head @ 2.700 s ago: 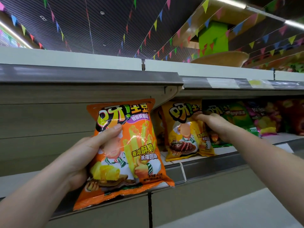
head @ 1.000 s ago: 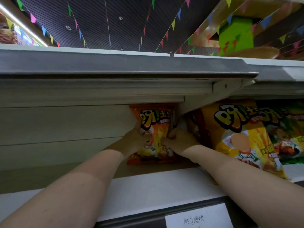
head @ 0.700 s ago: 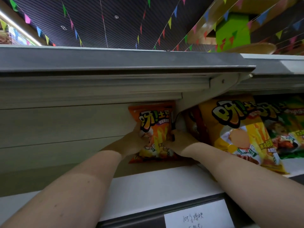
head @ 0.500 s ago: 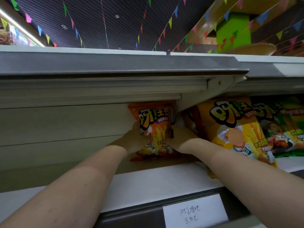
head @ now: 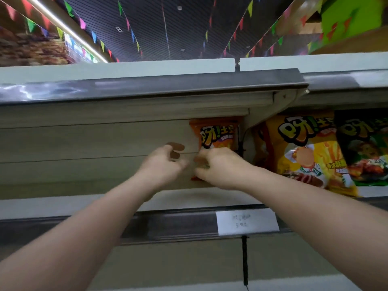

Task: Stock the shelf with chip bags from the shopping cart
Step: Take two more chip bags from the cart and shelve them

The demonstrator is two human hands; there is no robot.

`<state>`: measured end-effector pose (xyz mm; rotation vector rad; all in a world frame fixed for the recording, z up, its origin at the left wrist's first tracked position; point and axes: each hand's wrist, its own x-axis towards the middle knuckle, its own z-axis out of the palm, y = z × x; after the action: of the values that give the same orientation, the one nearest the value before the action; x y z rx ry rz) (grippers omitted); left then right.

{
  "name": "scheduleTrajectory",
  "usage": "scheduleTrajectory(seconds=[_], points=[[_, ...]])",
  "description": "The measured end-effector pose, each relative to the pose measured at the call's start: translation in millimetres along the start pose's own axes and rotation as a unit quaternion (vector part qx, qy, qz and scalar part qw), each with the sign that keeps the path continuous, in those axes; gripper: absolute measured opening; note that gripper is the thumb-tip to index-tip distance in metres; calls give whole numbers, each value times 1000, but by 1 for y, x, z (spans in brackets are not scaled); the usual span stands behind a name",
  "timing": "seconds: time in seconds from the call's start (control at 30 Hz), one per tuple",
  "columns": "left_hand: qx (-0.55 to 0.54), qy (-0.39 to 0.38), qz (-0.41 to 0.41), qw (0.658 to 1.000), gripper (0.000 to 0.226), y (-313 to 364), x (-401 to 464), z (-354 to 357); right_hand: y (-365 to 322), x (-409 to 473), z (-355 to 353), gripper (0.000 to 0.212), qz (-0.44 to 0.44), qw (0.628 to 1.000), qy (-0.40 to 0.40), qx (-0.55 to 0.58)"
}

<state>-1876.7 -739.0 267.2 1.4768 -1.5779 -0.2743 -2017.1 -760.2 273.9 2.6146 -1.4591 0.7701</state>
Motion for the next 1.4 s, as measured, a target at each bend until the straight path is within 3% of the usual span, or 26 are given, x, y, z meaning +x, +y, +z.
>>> scheduleTrajectory(seconds=[0.2, 0.33, 0.73, 1.03, 1.4], points=[[38, 116, -41, 992, 33, -23, -52, -66, -57, -11, 3, 45, -114, 990, 4, 76], [42, 171, -95, 980, 25, -47, -92, -119, -102, -20, 14, 44, -179, 974, -18, 141], [132, 245, -187, 942, 17, -153, -217, -287, -318, -27, 79, 36, -368, 922, -59, 104], [124, 298, -305, 896, 15, -253, -312, -409, -492, -31, 165, 30, -427, 875, -149, 171], [68, 394, -413, 818, 22, -364, -380, -472, -633, -11, 286, 39, -474, 801, -270, 247]])
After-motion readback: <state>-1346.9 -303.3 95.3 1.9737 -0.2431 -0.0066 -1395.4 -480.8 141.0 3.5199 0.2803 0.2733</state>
